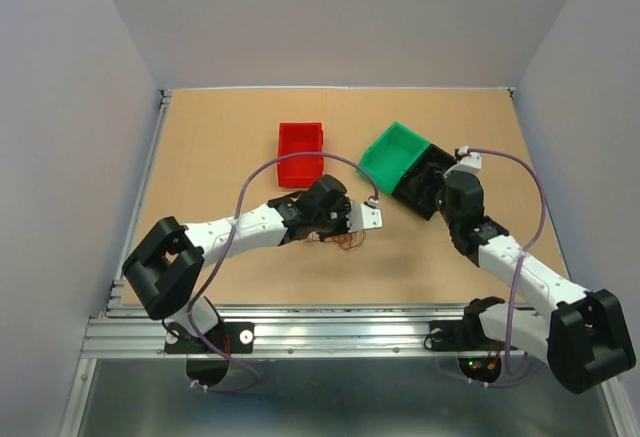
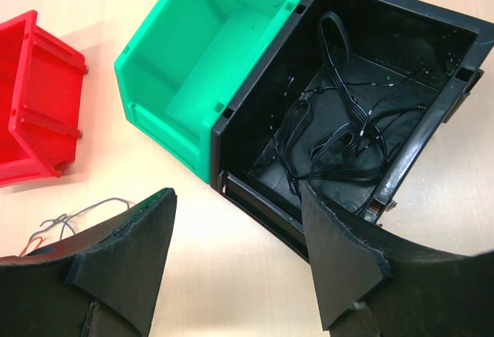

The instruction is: Untangle the cables

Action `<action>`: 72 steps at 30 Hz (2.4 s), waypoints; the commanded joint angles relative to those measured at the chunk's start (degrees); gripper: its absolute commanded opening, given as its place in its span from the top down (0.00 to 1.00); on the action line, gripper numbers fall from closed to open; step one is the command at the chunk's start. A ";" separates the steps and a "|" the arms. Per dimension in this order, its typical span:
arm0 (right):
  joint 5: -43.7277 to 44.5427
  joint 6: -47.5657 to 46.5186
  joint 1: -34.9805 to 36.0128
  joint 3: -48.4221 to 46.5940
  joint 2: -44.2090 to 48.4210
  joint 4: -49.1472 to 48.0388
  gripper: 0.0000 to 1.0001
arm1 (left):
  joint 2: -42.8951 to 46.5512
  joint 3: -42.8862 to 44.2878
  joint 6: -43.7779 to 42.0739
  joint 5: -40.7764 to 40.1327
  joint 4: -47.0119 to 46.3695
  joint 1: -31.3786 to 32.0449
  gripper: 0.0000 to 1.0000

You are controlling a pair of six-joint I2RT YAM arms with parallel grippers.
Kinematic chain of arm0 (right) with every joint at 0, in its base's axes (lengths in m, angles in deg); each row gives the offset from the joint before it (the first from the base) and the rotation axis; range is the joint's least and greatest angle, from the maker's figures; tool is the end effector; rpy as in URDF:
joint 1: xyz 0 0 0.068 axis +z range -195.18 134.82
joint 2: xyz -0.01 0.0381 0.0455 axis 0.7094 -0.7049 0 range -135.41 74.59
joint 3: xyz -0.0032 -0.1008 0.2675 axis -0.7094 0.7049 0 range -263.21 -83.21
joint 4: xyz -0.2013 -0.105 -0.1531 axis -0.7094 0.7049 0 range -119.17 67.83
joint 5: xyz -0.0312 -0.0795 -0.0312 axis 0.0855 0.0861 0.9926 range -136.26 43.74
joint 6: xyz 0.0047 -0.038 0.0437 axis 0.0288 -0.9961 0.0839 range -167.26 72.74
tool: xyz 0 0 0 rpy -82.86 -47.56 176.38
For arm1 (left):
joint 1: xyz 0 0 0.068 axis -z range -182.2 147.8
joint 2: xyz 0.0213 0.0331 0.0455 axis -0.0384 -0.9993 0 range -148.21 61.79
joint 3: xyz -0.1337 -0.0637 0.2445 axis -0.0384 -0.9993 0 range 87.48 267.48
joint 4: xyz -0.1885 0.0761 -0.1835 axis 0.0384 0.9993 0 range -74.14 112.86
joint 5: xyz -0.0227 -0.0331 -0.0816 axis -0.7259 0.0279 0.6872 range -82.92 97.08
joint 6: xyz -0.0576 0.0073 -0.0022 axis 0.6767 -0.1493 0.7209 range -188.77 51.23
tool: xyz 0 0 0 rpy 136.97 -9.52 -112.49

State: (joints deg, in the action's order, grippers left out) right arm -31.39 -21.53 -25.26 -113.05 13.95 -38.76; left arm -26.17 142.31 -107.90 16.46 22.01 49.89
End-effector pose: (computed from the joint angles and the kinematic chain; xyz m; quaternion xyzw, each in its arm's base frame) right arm 0.2320 0.0727 0.2333 0.1145 0.8134 0.1189 0.5577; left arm 0.2085 -0.2790 0.2271 0.6681 0.6050 -0.1216 0.4158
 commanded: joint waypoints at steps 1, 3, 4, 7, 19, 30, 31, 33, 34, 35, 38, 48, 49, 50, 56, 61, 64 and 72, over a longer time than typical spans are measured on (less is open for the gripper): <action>-3.77 -1.56 0.12 1.37 -0.53 -4.73 0.29 | 3.84 0.63 0.98 2.38 -0.61 0.37 1.00; -9.57 -3.49 0.12 2.15 -0.79 -9.63 0.29 | 5.25 1.15 2.13 3.35 -0.79 0.37 1.00; -17.60 -5.33 0.12 2.77 -0.79 -12.01 0.29 | 5.87 2.38 3.18 3.70 -0.79 0.37 1.00; -33.69 -6.49 0.29 6.19 -0.79 -24.10 0.29 | 8.76 6.23 8.44 3.45 0.00 0.29 1.00; -50.46 -14.22 12.06 7.35 -5.45 -40.50 0.30 | 13.96 19.94 15.67 4.23 3.33 0.11 1.00; -48.62 -12.81 16.73 2.60 -18.19 -51.32 0.43 | 10.36 40.34 20.33 3.80 12.47 0.11 1.00; -48.10 -12.82 17.25 2.08 -19.50 -51.32 0.46 | 9.75 45.06 20.33 3.45 13.44 0.11 1.00; -47.57 -13.17 17.95 0.94 -21.17 -51.41 0.52 | 7.64 49.83 20.76 1.78 15.80 0.11 1.00; -47.48 -13.17 18.05 0.58 -21.71 -51.41 0.52 | 7.02 54.46 21.11 0.56 16.52 0.11 1.00; -47.31 -13.17 18.13 0.32 -22.23 -51.41 0.53 | 6.15 56.51 21.81 -0.15 17.31 0.02 1.00; -46.43 -13.17 18.57 -0.74 -23.73 -51.41 0.57 | 6.83 60.91 22.96 -3.31 15.39 0.02 1.00; -44.67 -12.99 18.84 -0.65 -23.30 -51.41 0.79 | 17.73 56.98 20.50 -15.80 0.63 -0.06 1.00; -44.23 -12.91 18.84 -0.39 -23.03 -51.59 0.75 | 18.70 53.84 20.76 -14.50 -0.17 -0.15 1.00; -44.06 -12.82 18.84 0.13 -22.68 -51.59 0.74 | 20.45 52.24 20.77 -13.79 -1.13 -0.07 1.00; -42.65 -12.73 19.19 2.95 -18.91 -54.14 0.66 | 24.15 40.91 19.89 -9.65 -2.72 -0.15 1.00; -39.84 -12.90 19.10 5.67 -15.04 -54.40 0.66 | 25.39 30.01 17.43 -13.85 -8.34 -0.24 1.00; -37.47 -13.08 19.19 6.99 -13.19 -54.40 0.66 | 24.68 26.92 17.07 -14.40 -11.07 -3.21 1.00; -28.33 -13.43 19.10 10.68 -8.62 -54.31 0.66 | 18.11 18.31 21.38 0.46 -20.02 -19.83 1.00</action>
State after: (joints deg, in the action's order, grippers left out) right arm -64.57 -33.99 -6.51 -103.98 3.31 -89.68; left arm -7.83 161.96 -87.68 11.53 11.89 33.81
